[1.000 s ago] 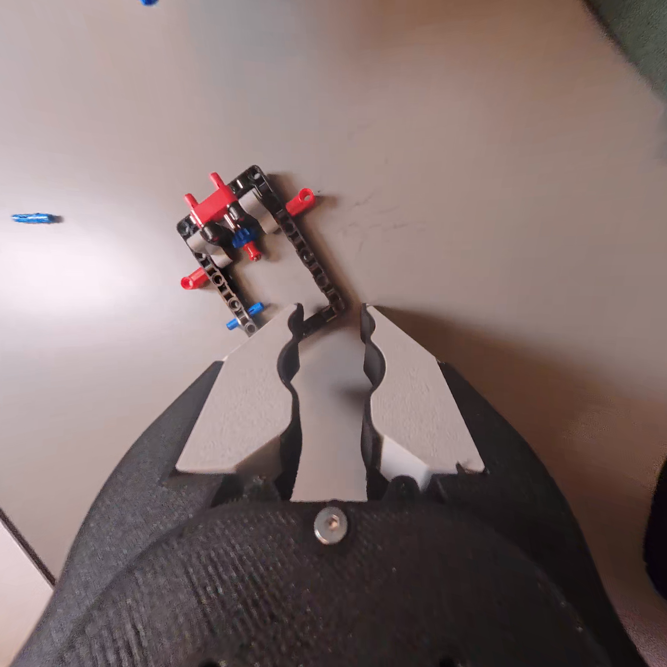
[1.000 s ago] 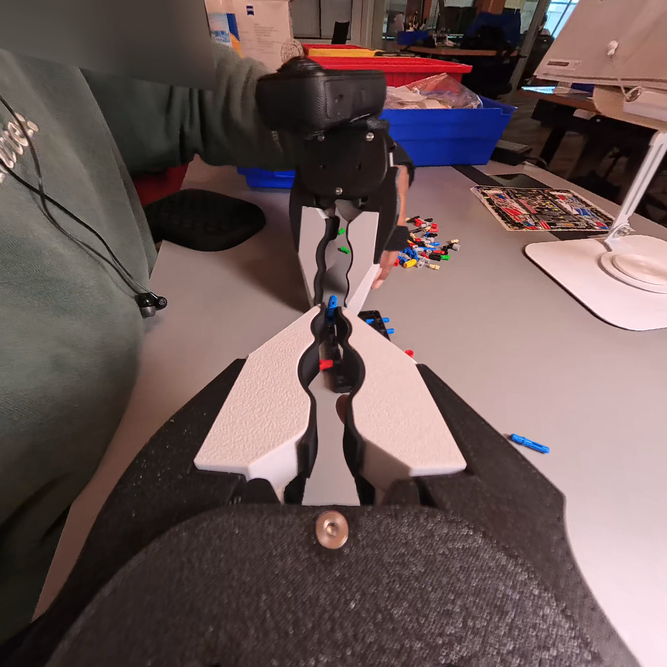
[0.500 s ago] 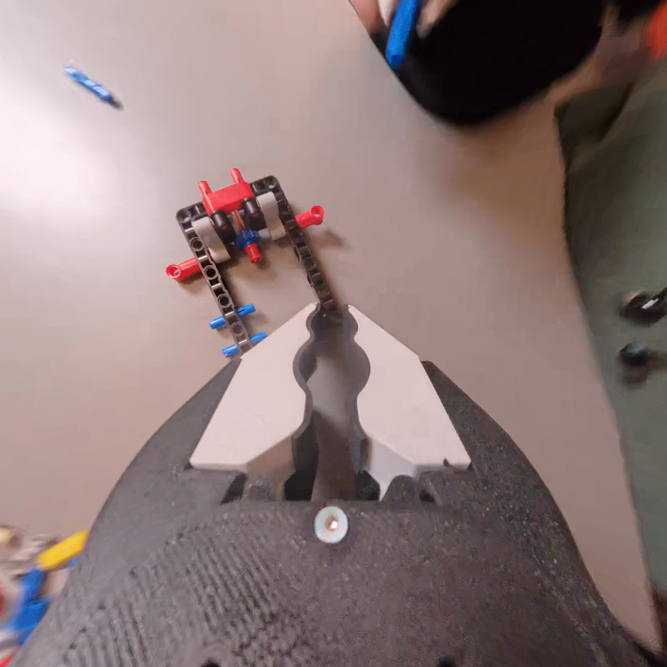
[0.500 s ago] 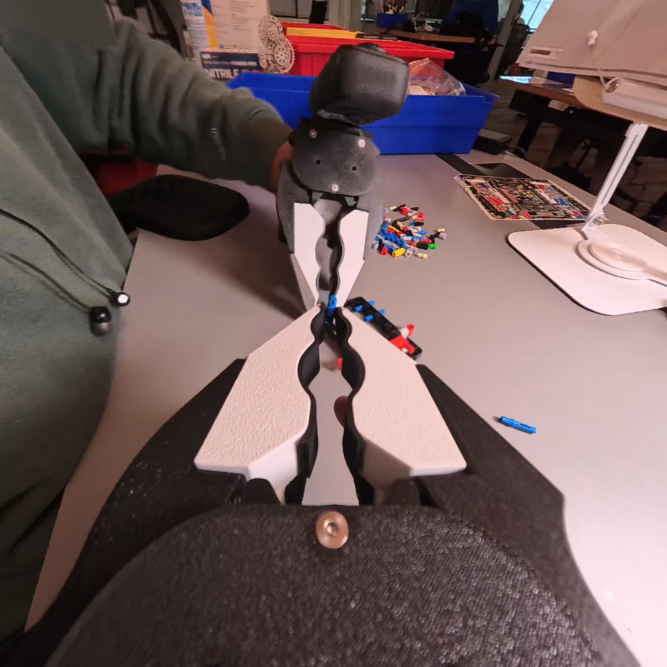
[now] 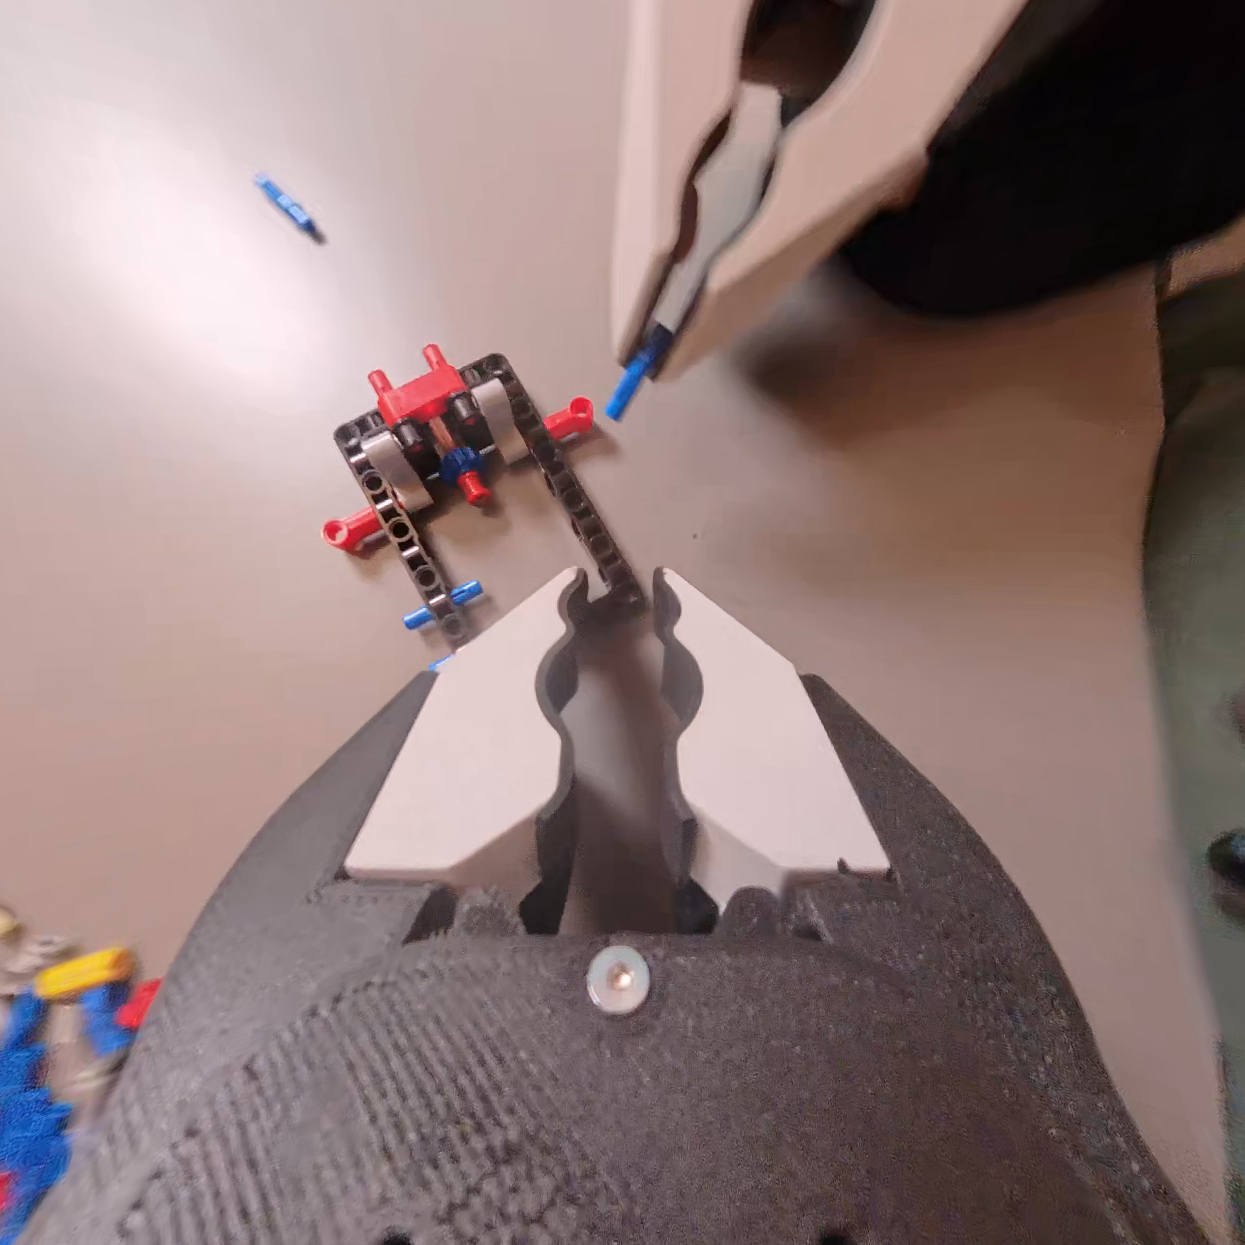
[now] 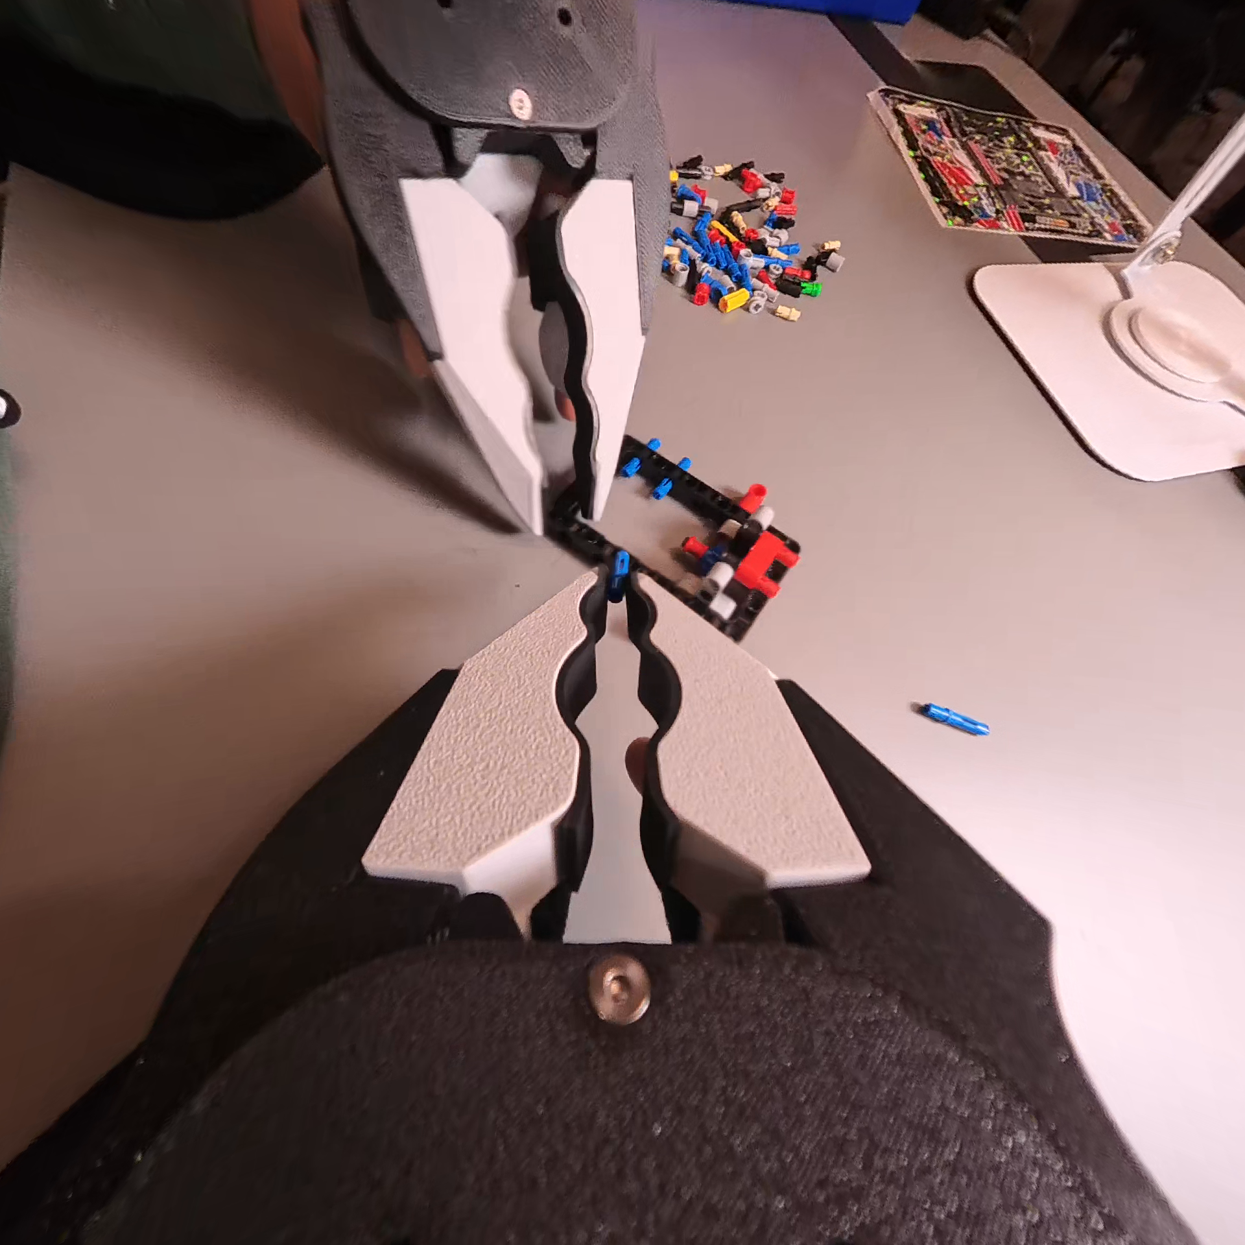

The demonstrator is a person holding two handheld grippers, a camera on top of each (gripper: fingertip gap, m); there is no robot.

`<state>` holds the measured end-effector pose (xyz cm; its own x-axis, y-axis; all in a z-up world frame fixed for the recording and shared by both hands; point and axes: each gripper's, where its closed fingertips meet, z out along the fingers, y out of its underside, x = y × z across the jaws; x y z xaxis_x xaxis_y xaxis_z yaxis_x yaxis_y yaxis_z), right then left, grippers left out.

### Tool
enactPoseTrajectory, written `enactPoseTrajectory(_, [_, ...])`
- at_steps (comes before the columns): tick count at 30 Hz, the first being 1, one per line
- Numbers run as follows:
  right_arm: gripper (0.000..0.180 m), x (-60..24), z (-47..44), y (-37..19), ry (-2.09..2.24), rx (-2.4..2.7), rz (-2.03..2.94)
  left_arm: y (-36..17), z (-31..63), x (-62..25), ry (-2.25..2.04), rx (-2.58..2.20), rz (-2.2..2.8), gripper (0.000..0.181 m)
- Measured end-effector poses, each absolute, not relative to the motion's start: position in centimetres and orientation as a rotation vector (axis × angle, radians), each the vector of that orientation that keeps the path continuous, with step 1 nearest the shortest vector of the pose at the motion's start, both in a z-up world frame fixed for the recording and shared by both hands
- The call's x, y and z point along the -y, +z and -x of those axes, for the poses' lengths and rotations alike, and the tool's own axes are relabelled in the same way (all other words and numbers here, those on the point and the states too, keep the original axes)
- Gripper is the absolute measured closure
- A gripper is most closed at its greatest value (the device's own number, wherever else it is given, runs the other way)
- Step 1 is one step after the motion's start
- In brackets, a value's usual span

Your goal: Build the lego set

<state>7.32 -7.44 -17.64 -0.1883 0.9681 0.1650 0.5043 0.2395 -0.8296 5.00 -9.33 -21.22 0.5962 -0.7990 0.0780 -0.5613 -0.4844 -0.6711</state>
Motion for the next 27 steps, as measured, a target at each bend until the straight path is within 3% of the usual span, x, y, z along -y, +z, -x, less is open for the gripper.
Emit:
enactPoseTrajectory(4, [0.177,6.7,-7.7,-17.2,0.866,1.759,1.384,-21.5,-2.9,9.3,-0.286,-1.510,2.084,0.154])
enactPoseTrajectory(10, [0.177,6.4,-7.9,-16.7,0.911,1.724,1.390,-21.5,-2.5,9.7,-0.338,-1.961,1.973,0.148])
enactPoseTrajectory(17, [0.177,6.1,-8.5,-16.2,0.949,1.694,1.388,-22.0,-0.5,8.7,-0.190,-2.331,1.870,0.158])
enactPoseTrajectory(20, [0.177,5.6,-8.9,-16.1,0.952,1.673,1.396,-22.0,-1.4,9.1,-0.260,-2.329,1.841,0.170])
enactPoseTrajectory(27, [0.177,5.4,-9.4,-15.7,0.981,1.649,1.404,-21.7,-4.5,9.3,-0.499,-1.755,2.111,0.174])
